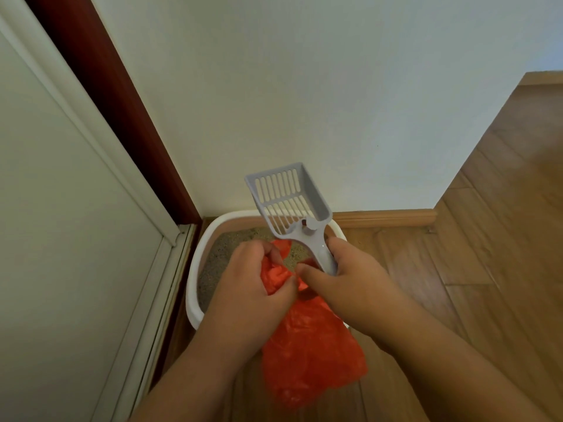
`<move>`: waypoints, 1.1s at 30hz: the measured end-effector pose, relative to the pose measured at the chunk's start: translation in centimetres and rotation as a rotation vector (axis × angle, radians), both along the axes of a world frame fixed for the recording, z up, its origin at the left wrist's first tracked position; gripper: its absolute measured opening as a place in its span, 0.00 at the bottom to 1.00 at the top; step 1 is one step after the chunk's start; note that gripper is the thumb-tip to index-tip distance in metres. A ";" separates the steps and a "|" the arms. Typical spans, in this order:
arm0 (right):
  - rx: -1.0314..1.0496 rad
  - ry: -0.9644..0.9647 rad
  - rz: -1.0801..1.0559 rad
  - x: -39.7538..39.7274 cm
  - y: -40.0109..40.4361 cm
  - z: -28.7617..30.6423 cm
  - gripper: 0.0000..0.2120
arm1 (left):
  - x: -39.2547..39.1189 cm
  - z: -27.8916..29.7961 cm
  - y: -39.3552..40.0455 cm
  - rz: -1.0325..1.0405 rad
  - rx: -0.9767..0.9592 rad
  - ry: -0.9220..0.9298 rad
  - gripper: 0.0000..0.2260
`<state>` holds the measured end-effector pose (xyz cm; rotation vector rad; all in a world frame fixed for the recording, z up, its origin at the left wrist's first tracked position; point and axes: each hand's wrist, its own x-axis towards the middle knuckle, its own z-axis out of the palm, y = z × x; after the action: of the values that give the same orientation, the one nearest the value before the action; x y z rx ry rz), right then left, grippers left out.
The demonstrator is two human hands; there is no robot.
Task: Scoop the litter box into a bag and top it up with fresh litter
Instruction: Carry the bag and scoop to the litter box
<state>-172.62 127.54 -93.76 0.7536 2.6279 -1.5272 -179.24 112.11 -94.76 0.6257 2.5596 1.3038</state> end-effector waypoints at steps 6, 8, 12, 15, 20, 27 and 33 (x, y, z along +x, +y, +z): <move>-0.094 -0.032 0.040 0.1 -0.2 0.1 0.18 | 0.6 -0.2 0.3 -0.073 0.099 -0.139 0.15; -0.129 -0.036 0.041 0.1 -0.2 0.1 0.19 | 0.6 -0.3 0.5 -0.095 0.108 -0.198 0.17; -0.187 -0.043 0.032 -0.1 0.2 -0.2 0.18 | 0.6 0.0 0.5 -0.147 0.156 -0.329 0.19; -0.223 -0.027 -0.005 -0.2 0.7 -0.2 0.22 | 0.3 0.1 0.3 -0.143 0.146 -0.308 0.15; -0.229 0.010 -0.062 -0.3 1.2 0.0 0.17 | -0.7 0.0 -0.2 -0.093 0.113 -0.250 0.21; -0.035 -0.009 -0.093 -0.6 2.3 -0.5 0.15 | -2.4 -0.2 -1.4 0.001 -0.031 -0.087 0.26; 0.159 -0.069 -0.138 -0.4 4.4 -0.9 0.15 | -4.0 -0.2 -3.2 0.036 -0.277 0.026 0.21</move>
<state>-173.04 131.96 -94.68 0.9992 2.7214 -1.3046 -183.25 108.93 -94.95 0.5456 2.7150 0.9304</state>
